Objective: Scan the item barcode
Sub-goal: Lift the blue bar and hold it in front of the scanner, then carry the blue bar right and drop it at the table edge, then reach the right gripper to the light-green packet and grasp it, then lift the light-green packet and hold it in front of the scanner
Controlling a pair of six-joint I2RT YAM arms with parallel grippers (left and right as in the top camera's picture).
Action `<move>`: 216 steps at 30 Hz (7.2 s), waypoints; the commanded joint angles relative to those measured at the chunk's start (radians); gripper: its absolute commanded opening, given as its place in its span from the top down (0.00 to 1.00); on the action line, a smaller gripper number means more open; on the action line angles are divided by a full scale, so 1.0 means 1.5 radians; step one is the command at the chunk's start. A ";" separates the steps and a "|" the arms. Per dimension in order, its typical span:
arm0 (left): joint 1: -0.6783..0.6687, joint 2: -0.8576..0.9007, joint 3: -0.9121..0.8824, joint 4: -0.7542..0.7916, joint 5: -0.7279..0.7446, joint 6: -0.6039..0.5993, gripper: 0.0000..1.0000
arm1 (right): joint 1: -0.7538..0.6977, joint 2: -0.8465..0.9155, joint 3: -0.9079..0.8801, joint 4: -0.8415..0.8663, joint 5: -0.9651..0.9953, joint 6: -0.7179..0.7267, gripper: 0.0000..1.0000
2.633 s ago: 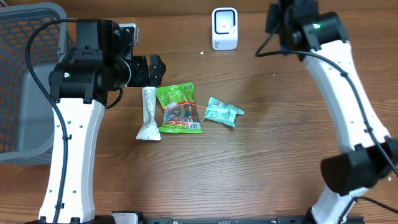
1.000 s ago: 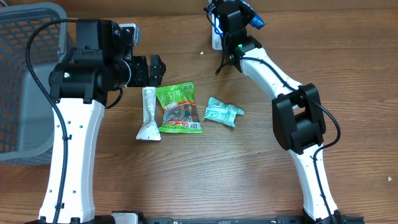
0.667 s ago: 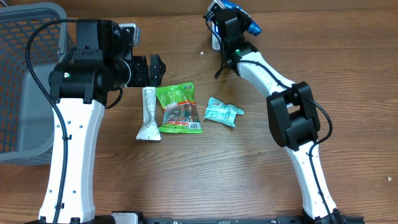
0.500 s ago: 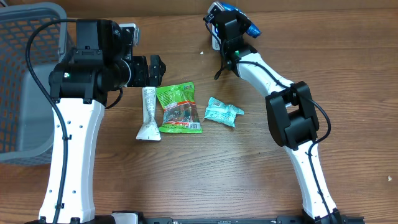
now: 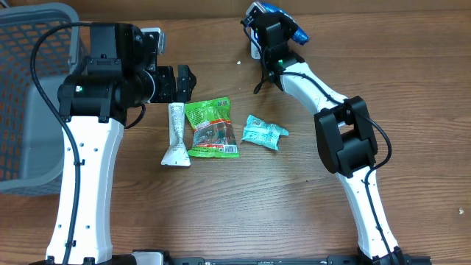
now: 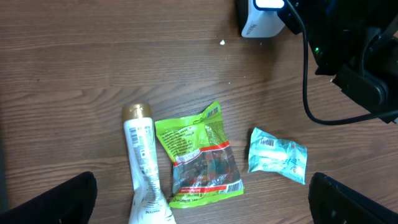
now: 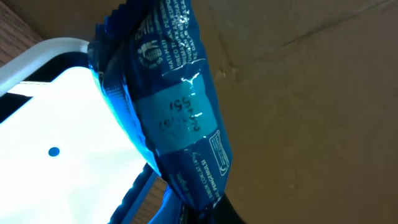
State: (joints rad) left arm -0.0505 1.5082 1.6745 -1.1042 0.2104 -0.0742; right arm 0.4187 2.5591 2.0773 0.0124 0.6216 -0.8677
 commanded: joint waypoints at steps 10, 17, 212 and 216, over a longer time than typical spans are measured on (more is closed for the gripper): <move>-0.002 0.003 0.010 0.001 0.011 0.012 0.00 | 0.005 -0.209 0.011 -0.212 0.025 0.105 0.96; -0.002 0.003 0.010 0.001 0.011 0.012 0.00 | 0.043 -0.349 0.012 -0.634 0.004 0.445 0.96; -0.002 0.003 0.010 0.001 0.011 0.012 0.00 | -0.032 -0.062 -0.157 0.362 -0.233 -0.181 0.96; -0.002 0.003 0.010 0.001 0.011 0.012 0.00 | -0.032 -0.062 -0.157 0.364 -0.233 -0.195 0.96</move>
State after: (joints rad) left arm -0.0505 1.5082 1.6745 -1.1042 0.2104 -0.0742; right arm 0.3710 2.4664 1.8141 0.5415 0.2630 -1.1282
